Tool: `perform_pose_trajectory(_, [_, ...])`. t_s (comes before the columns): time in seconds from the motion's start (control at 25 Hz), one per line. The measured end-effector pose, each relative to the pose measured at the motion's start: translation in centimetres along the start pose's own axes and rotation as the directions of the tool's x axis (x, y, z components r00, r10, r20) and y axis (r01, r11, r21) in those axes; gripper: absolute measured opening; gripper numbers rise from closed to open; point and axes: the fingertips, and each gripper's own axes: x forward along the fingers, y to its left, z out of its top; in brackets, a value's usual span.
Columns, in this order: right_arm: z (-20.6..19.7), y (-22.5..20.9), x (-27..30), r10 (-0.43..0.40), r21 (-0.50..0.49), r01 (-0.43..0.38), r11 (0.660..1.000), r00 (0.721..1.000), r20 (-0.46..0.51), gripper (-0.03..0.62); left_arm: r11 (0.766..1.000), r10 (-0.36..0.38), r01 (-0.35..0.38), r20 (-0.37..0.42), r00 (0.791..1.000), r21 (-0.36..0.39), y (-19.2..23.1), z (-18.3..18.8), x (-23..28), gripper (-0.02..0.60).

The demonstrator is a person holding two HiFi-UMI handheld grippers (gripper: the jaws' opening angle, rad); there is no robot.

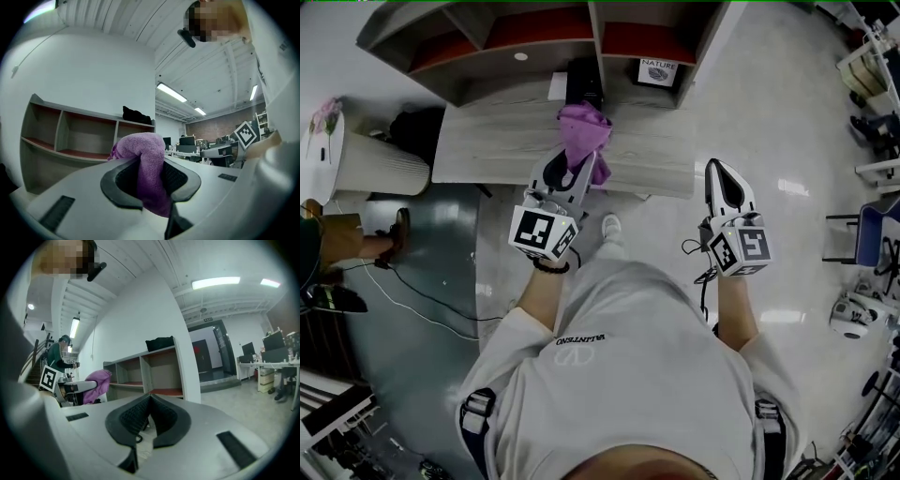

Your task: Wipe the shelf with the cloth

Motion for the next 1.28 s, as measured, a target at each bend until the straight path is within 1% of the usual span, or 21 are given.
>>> perform_pose_trajectory(0.28, [0.5,-0.5,6.6,-0.030,-0.003,0.030,1.000,0.999,-0.012,-0.002,0.997,-0.078,0.078,-0.021,0.997,-0.024,3.6,-1.5,5.8,0.100])
perform_pose_trajectory(0.48, [0.8,-0.4,10.1,-0.058,-0.009,0.058,0.998,0.998,-0.005,-0.002,0.991,-0.128,0.127,-0.038,0.991,-0.040,5.2,-3.0,9.1,0.100])
perform_pose_trajectory(0.6, [0.9,-0.3,11.7,-0.069,-0.016,0.068,0.998,0.998,-0.003,-0.002,0.989,-0.145,0.143,-0.052,0.988,-0.048,6.0,-3.7,11.1,0.100])
perform_pose_trajectory(0.72, [0.7,-0.2,13.0,-0.059,-0.030,0.059,0.998,0.998,-0.019,-0.002,0.988,-0.148,0.145,-0.064,0.987,-0.048,6.2,-4.1,13.2,0.100])
perform_pose_trajectory(0.88, [0.7,-0.4,15.0,-0.045,-0.034,0.045,0.998,0.999,-0.022,-0.002,0.990,-0.139,0.137,-0.080,0.987,-0.027,6.3,-4.6,16.3,0.100])
perform_pose_trajectory(1.04, [0.4,-1.1,17.2,-0.030,-0.043,0.030,0.999,0.999,-0.023,-0.002,0.994,-0.106,0.108,-0.100,0.989,0.010,6.8,-5.4,19.1,0.100])
perform_pose_trajectory(1.28, [0.6,-3.1,21.2,0.003,-0.032,-0.003,0.999,1.000,-0.019,-0.002,0.999,-0.045,0.048,-0.138,0.989,0.017,8.1,-7.0,23.3,0.100])
